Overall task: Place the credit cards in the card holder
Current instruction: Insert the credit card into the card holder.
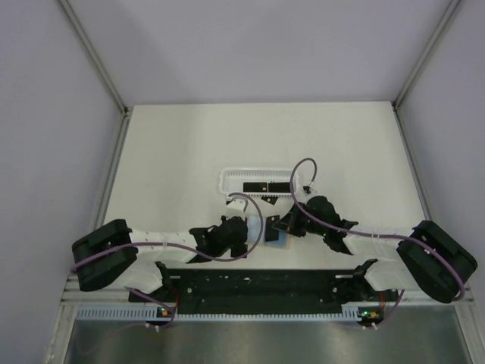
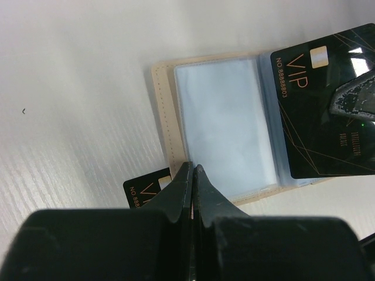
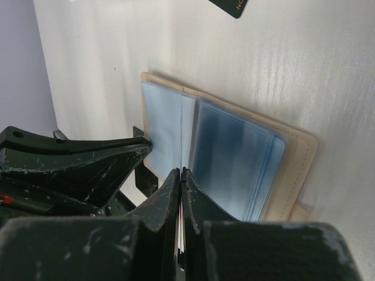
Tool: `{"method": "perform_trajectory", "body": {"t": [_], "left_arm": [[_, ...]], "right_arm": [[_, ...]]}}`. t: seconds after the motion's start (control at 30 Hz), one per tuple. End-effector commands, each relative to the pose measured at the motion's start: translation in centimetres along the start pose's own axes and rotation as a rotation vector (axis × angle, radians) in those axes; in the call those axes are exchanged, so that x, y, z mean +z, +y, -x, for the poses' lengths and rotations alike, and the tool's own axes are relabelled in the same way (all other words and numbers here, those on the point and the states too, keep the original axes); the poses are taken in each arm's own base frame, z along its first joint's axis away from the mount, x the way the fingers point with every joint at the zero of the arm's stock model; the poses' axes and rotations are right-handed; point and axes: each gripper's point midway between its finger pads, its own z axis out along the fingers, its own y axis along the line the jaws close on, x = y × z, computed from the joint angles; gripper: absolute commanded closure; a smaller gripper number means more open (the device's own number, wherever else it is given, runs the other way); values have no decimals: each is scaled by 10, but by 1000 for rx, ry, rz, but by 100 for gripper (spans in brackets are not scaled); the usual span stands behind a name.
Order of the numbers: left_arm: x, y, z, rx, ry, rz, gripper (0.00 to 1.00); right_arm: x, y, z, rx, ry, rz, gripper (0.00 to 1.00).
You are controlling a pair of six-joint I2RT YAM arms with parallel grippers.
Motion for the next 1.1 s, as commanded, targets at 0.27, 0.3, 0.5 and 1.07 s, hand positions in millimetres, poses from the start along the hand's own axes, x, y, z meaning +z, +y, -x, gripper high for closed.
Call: {"method": "perform_trajectory", "body": {"t": [0.27,0.3,0.5,1.07], "left_arm": [[2,7,-10,5,23,15,100],[2,7,-11,6,26,16,100],[2,7,-12,6,30,11,100],[5,2,-14,10,44,0,100]], "right_arm": [[17,3,-6,39,26,52,100],[19,2,-8,47,32,51,100],[26,1,-13,73,57,71,100],[39,-5,-23,77,88,73,100]]}}
